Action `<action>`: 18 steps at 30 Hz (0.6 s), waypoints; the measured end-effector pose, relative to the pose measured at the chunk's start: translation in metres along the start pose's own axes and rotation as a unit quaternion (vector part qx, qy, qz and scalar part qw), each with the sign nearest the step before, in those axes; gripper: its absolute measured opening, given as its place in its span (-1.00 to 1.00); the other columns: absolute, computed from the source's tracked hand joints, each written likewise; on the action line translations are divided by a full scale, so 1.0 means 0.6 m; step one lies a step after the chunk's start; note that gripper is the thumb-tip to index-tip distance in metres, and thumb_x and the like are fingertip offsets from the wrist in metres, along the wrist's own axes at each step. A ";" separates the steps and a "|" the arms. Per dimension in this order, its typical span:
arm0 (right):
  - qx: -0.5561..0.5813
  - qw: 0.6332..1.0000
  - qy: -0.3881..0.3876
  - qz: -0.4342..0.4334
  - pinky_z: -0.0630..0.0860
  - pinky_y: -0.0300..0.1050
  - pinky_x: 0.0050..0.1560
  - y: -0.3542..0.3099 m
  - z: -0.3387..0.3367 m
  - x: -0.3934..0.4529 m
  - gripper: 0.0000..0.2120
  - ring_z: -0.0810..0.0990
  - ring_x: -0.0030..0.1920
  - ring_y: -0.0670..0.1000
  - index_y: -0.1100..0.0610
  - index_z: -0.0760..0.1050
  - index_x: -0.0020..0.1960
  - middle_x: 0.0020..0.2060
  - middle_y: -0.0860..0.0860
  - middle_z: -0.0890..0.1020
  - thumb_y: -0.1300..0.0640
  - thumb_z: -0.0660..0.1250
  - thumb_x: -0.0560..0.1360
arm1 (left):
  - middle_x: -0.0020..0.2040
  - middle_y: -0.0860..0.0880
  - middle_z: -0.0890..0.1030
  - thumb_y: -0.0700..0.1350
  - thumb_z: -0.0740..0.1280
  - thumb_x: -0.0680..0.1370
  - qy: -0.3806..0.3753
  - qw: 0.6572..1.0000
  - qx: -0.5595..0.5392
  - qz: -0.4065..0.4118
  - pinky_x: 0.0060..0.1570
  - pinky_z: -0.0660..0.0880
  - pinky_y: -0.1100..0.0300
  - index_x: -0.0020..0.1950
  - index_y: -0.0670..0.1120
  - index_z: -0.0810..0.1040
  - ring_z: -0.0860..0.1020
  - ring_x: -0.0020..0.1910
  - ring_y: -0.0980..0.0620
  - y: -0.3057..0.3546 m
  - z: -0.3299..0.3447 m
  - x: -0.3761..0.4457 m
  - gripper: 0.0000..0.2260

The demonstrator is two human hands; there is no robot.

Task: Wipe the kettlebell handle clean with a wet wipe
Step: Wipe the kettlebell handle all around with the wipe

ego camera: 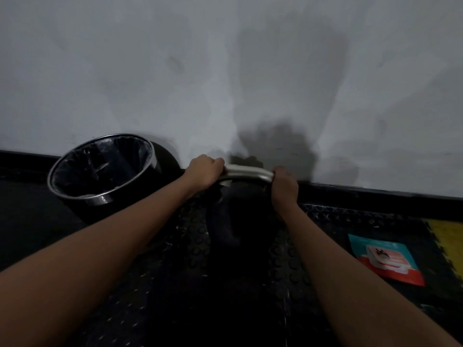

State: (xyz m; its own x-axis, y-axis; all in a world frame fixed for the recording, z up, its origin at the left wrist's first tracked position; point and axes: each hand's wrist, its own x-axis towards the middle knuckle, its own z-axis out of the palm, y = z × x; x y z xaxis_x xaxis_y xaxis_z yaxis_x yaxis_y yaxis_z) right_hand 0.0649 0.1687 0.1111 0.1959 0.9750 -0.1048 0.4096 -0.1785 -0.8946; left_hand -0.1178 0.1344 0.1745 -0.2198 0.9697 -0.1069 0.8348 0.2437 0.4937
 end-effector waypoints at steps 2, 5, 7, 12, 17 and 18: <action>-0.008 1.000 0.002 -0.003 0.47 -0.08 0.01 0.000 -0.001 0.000 -0.71 0.54 0.08 0.19 0.01 0.30 -0.33 0.02 0.21 0.60 0.10 0.07 0.57 | -0.35 -0.15 0.44 -0.04 0.14 0.61 0.004 0.999 -0.047 0.023 -0.30 0.30 0.10 -0.35 -0.15 0.38 0.46 -0.26 -0.12 0.000 -0.004 -0.002 -0.65; -0.019 1.000 0.003 -0.012 0.45 -0.09 0.01 0.000 -0.003 0.000 -0.69 0.53 0.09 0.19 0.00 0.28 -0.34 0.03 0.21 0.59 0.13 0.07 0.58 | -0.46 -0.04 0.33 -0.03 0.23 0.55 0.016 0.996 -0.077 0.033 -0.38 0.26 0.14 -0.41 -0.09 0.32 0.34 -0.43 0.02 0.005 -0.009 -0.004 -0.65; -0.017 1.000 0.005 -0.014 0.45 -0.08 0.02 0.002 -0.003 0.001 -0.69 0.53 0.09 0.19 0.01 0.28 -0.34 0.04 0.21 0.59 0.13 0.07 0.58 | -0.46 -0.04 0.34 -0.01 0.28 0.52 0.021 0.994 -0.097 0.037 -0.38 0.27 0.16 -0.38 -0.17 0.43 0.32 -0.45 0.07 0.004 -0.009 -0.003 -0.67; 0.005 1.000 0.002 -0.001 0.40 -0.13 -0.04 0.002 -0.003 0.001 -0.70 0.53 0.09 0.19 0.02 0.29 -0.34 0.03 0.22 0.59 0.12 0.07 0.57 | -0.44 -0.08 0.49 0.19 0.30 0.52 0.032 0.990 -0.124 0.060 -0.28 0.39 0.20 -0.26 -0.26 0.62 0.46 -0.43 0.07 0.007 -0.016 -0.005 -0.50; 0.064 0.998 -0.010 0.025 0.55 0.02 0.02 0.000 0.003 -0.001 -0.75 0.58 0.03 0.24 0.05 0.36 -0.34 -0.03 0.25 0.61 0.05 0.08 0.49 | -0.42 -0.04 0.63 -0.03 0.29 0.52 -0.023 0.983 -0.164 0.073 -0.25 0.45 0.23 -0.10 -0.09 0.72 0.52 -0.52 0.06 0.013 -0.042 -0.010 -0.77; 0.077 0.997 -0.012 0.029 0.55 0.05 0.03 0.000 0.004 0.000 -0.75 0.58 0.02 0.25 0.06 0.36 -0.34 -0.04 0.25 0.61 0.03 0.08 0.47 | -0.41 -0.05 0.63 -0.11 0.32 0.49 -0.038 0.984 -0.149 0.090 -0.30 0.44 0.27 -0.08 -0.08 0.72 0.51 -0.54 0.08 0.009 -0.045 -0.011 -0.82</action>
State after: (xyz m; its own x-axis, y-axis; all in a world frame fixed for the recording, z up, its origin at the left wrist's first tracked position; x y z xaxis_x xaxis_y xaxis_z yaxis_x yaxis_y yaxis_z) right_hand 0.0627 0.1691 0.1100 0.1941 0.9666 -0.1672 0.2555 -0.2144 -0.9427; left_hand -0.1257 0.1290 0.2014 -0.0340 0.9980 -0.0538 0.6698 0.0627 0.7399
